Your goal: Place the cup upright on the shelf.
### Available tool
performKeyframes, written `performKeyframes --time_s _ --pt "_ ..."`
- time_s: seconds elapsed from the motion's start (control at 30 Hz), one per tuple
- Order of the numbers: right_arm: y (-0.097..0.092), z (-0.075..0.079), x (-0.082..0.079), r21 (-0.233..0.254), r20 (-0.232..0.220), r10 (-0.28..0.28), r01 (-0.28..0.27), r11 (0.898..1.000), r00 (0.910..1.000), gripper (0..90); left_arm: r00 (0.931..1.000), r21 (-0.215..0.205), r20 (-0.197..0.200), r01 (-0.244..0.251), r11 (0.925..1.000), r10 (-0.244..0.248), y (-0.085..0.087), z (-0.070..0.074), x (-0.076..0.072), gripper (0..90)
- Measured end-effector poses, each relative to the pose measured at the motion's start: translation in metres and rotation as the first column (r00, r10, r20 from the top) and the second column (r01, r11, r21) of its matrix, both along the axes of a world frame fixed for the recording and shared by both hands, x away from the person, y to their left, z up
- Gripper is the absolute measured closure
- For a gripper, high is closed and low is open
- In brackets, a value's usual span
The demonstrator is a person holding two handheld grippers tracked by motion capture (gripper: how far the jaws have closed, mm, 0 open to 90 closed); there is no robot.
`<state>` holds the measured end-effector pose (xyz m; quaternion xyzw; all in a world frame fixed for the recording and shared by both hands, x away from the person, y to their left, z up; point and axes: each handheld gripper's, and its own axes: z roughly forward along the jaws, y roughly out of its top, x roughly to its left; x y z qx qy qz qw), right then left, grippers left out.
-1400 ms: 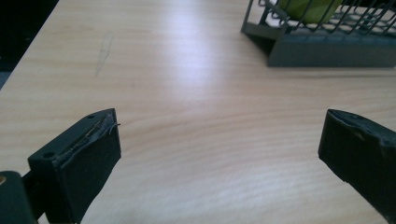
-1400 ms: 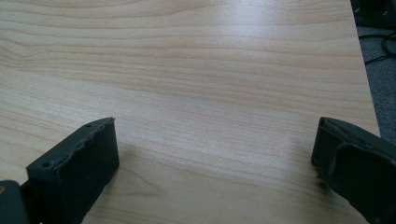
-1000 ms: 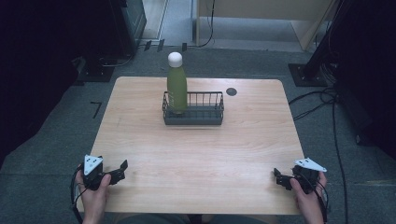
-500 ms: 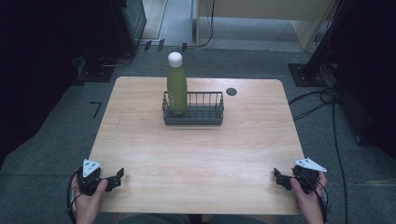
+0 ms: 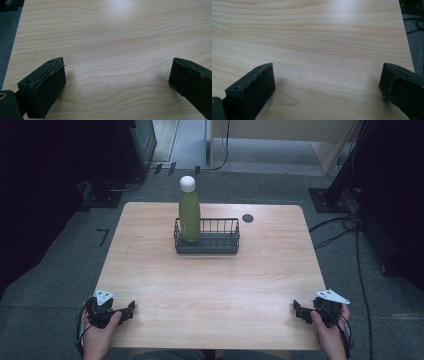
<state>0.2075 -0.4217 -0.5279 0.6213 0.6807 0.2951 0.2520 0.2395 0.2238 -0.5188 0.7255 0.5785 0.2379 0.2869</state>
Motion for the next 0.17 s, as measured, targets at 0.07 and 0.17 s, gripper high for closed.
performKeyframes --time_s 0.07,0.17 --pt "0.0 0.0 0.0 0.0 0.0 0.0 0.0 1.0 1.0 0.0 1.0 0.002 -0.001 0.001 1.0 -0.001 -0.002 0.0001 0.0008 1.5" --pt "0.0 0.0 -0.0001 0.003 -0.001 -0.003 0.003 1.0 1.0 0.0 0.9999 0.001 -0.001 0.011 0.9999 -0.011 -0.0031 0.0001 0.0023 1.9"
